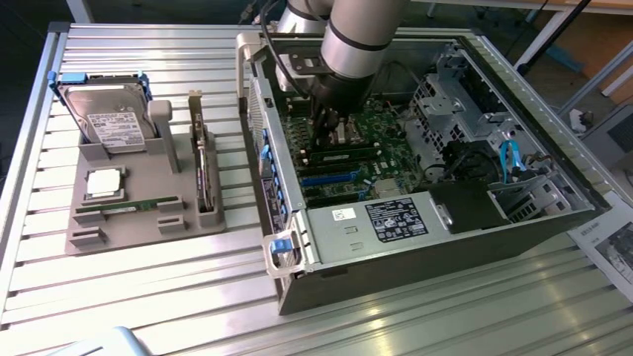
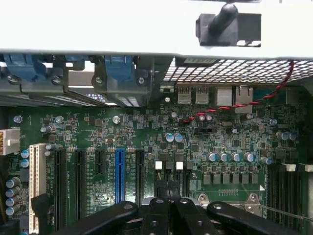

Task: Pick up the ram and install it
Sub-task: 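Press down the ram until it locks into place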

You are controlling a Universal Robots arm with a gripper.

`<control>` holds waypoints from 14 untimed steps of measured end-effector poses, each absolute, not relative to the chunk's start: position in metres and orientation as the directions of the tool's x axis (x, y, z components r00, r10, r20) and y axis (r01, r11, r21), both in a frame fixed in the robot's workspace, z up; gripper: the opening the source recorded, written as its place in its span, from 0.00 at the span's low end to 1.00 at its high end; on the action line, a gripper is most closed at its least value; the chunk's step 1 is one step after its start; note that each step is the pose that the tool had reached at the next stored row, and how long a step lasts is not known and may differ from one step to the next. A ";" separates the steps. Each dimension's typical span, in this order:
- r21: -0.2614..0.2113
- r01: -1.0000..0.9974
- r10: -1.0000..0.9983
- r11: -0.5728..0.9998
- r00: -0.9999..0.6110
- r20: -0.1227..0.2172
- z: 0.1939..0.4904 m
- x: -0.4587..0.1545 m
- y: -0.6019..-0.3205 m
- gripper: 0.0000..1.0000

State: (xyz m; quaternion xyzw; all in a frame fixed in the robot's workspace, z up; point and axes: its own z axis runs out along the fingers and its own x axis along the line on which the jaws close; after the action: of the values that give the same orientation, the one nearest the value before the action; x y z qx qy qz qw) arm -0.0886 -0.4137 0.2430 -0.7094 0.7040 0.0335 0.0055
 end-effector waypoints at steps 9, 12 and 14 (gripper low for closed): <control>0.040 -0.999 -0.998 -0.009 0.007 -0.055 0.234 -0.089 -0.414 0.10; 0.039 -0.999 -0.998 -0.009 0.007 -0.055 0.234 -0.089 -0.414 0.10; 0.039 -0.999 -0.998 -0.009 0.007 -0.055 0.233 -0.089 -0.414 0.10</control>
State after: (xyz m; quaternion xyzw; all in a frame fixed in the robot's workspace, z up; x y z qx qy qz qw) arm -0.0893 -0.4137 0.2333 -0.7094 0.7040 0.0335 0.0054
